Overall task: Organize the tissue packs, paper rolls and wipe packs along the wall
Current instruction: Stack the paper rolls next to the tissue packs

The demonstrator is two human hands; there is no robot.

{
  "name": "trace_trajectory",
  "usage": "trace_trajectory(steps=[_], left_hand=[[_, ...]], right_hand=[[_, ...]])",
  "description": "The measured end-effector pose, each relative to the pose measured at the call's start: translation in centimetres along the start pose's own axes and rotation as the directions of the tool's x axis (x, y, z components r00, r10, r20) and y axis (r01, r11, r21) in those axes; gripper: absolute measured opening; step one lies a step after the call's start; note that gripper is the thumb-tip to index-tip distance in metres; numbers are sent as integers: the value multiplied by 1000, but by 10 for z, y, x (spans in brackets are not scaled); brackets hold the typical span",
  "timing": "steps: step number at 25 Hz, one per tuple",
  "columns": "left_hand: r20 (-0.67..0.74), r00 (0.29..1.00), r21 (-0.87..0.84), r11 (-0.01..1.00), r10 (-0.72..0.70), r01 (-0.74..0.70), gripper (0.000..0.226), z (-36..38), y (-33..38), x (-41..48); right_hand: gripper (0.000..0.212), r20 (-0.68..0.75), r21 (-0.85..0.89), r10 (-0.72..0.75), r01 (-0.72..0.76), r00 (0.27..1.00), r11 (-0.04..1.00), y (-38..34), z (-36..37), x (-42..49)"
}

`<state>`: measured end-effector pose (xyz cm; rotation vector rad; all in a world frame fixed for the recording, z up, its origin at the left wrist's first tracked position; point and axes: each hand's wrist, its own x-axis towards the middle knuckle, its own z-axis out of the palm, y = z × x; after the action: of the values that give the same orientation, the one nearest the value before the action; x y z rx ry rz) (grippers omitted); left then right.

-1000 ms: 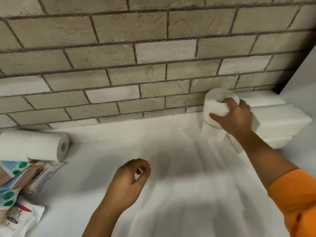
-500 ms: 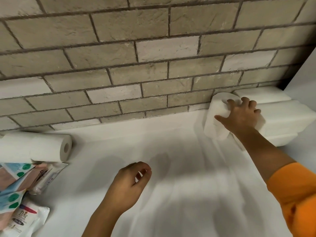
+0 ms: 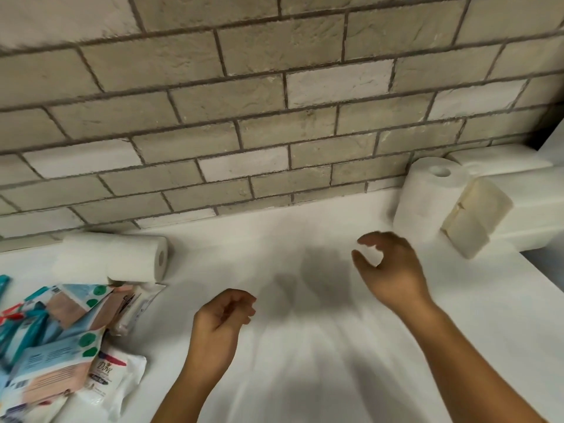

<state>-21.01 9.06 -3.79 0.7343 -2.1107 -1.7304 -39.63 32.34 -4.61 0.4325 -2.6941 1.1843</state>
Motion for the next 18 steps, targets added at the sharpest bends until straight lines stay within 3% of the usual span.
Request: trace_trajectory(steps=[4,11,18], left_hand=[[-95,995,-37,999,-43,39,15,-63,-20,0],[-180,978,65,991,-103,116,21,-162,-71,-7],[-292,956,287,954,3,85,11,-247,-72,42]], right_hand=[[18,213,177,26,-64,977,982,-63,61,-58],[18,423,240,-51,-58,905,969,-141,139,-96],[26,622,249,-27,-164,783,955,-215,219,-85]])
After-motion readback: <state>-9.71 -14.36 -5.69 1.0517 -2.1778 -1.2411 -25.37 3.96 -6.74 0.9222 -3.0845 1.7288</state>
